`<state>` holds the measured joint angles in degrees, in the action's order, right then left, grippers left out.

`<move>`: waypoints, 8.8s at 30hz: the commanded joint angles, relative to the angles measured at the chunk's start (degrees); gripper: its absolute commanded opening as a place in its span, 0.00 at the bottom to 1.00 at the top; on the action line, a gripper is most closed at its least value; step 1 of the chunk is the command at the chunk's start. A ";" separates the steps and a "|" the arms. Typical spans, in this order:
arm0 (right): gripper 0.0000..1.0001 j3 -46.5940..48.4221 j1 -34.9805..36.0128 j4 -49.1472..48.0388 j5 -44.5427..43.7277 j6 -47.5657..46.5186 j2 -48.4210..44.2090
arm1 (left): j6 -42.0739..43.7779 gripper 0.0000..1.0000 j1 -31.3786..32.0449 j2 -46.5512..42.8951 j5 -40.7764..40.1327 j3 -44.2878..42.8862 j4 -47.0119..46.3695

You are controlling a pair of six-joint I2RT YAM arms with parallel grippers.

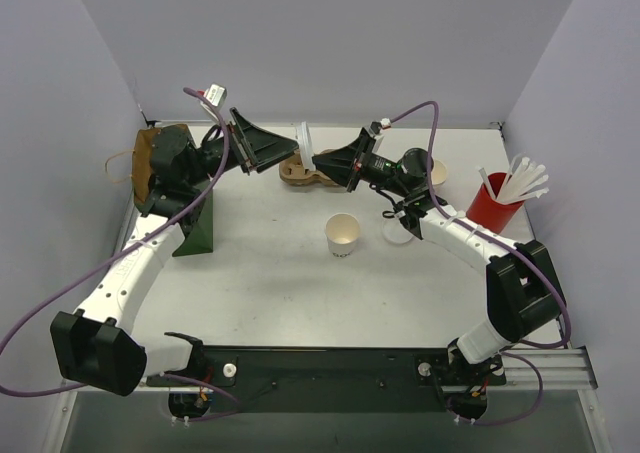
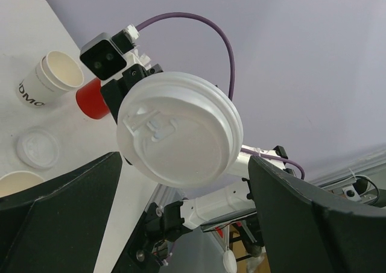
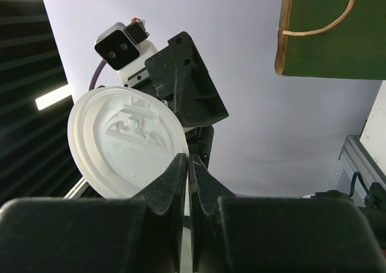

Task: Pack the takeout coffee

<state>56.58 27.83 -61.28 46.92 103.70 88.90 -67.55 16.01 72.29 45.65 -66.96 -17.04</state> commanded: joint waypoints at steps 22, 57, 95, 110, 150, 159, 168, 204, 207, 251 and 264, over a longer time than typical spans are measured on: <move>0.00 4.68 1.78 -5.70 -0.07 0.10 0.66 | -5.05 0.97 -0.19 3.29 3.39 -0.72 -12.05; 0.28 8.11 2.22 16.35 -1.30 -15.53 -4.35 | -3.12 0.85 -0.28 1.63 3.40 -0.01 -9.16; 0.39 8.29 -1.47 87.73 -49.11 -62.83 -34.23 | 45.13 0.83 26.26 24.46 -40.54 -28.13 60.09; 0.39 4.77 -2.52 87.99 -50.61 -63.27 -35.73 | 50.06 0.82 31.10 35.72 -51.01 -37.72 66.95; 0.39 3.89 -4.28 89.31 -50.87 -63.80 -38.10 | 54.80 0.83 34.79 46.97 -55.14 -51.87 77.94; 0.39 3.37 -4.37 89.31 -51.13 -63.88 -38.37 | 55.24 0.83 35.06 48.47 -54.96 -53.19 79.79; 0.39 2.93 -4.37 89.31 -51.31 -63.80 -38.37 | 55.60 0.83 35.23 49.17 -54.88 -53.28 80.06; 0.39 2.57 -4.46 89.40 -50.87 -63.97 -38.19 | 56.56 0.93 35.23 49.70 -55.32 -53.19 79.18; 0.39 2.57 -4.37 89.40 -50.78 -63.89 -38.19 | 56.47 0.93 35.14 49.61 -55.14 -52.84 78.91; 0.38 3.63 -4.28 89.58 -49.64 -64.06 -35.82 | 55.16 0.97 32.42 45.39 -51.28 -40.97 68.89; 0.38 3.19 -4.37 89.58 -49.99 -63.88 -35.82 | 55.33 0.97 32.42 44.52 -52.59 -40.62 67.84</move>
<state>59.61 23.66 28.10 -2.70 40.23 53.04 -11.77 48.71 117.19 -7.16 -108.51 50.46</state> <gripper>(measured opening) 0.383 0.974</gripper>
